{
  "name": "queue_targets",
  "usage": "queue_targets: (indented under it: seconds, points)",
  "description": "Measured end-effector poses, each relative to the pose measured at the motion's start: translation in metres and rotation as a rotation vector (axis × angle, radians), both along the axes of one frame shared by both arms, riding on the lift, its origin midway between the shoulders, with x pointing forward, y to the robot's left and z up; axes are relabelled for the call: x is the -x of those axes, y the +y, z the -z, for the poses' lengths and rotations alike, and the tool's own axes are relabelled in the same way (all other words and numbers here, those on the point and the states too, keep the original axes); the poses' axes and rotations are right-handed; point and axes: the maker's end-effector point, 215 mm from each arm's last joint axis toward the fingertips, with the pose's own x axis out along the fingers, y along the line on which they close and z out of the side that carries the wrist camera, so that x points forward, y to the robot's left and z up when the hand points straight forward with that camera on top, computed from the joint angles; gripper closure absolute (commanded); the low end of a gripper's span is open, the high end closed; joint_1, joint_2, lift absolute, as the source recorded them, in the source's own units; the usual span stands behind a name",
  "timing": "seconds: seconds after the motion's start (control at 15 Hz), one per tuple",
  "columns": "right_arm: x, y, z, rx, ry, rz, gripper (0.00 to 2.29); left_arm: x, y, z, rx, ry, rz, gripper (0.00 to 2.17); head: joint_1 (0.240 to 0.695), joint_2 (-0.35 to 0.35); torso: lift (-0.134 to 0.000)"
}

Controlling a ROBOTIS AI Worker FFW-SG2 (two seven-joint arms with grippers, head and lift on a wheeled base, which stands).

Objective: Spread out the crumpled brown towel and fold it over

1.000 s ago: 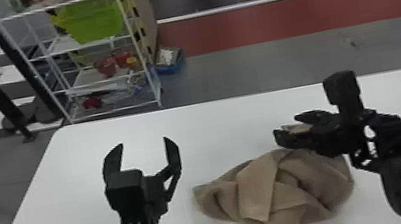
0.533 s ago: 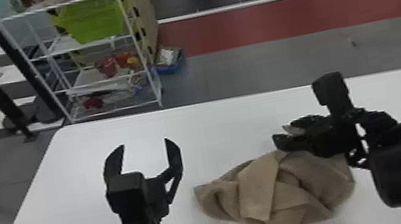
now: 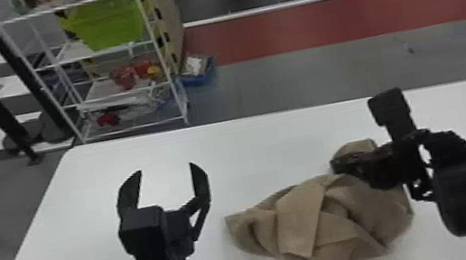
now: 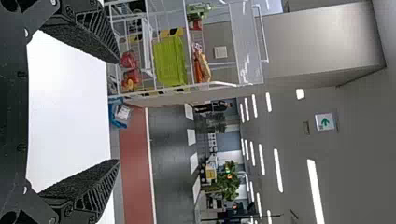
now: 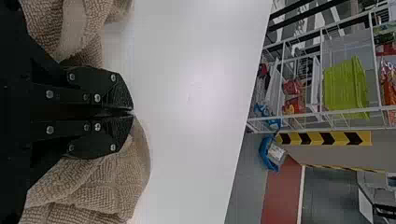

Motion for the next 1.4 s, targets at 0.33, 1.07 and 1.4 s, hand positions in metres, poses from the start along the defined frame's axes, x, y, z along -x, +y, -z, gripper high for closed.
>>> queue_targets:
  seconds: [0.33,1.07,1.4]
  points:
    - [0.014,-0.066,-0.049,-0.011,-0.067,0.177,1.65,0.016,0.004,-0.001,-0.012,0.003,0.006,0.15,0.695,0.054,-0.123]
    - [0.060,-0.210,-0.042,-0.152,-0.147,0.394,1.65,0.047,-0.035,0.013,-0.039,0.054,0.146,0.15,0.695,-0.167,-0.123]
    - [0.096,-0.223,-0.020,-0.134,-0.186,0.366,1.65,0.058,-0.077,0.021,-0.035,0.083,0.273,0.15,0.695,-0.238,-0.123]
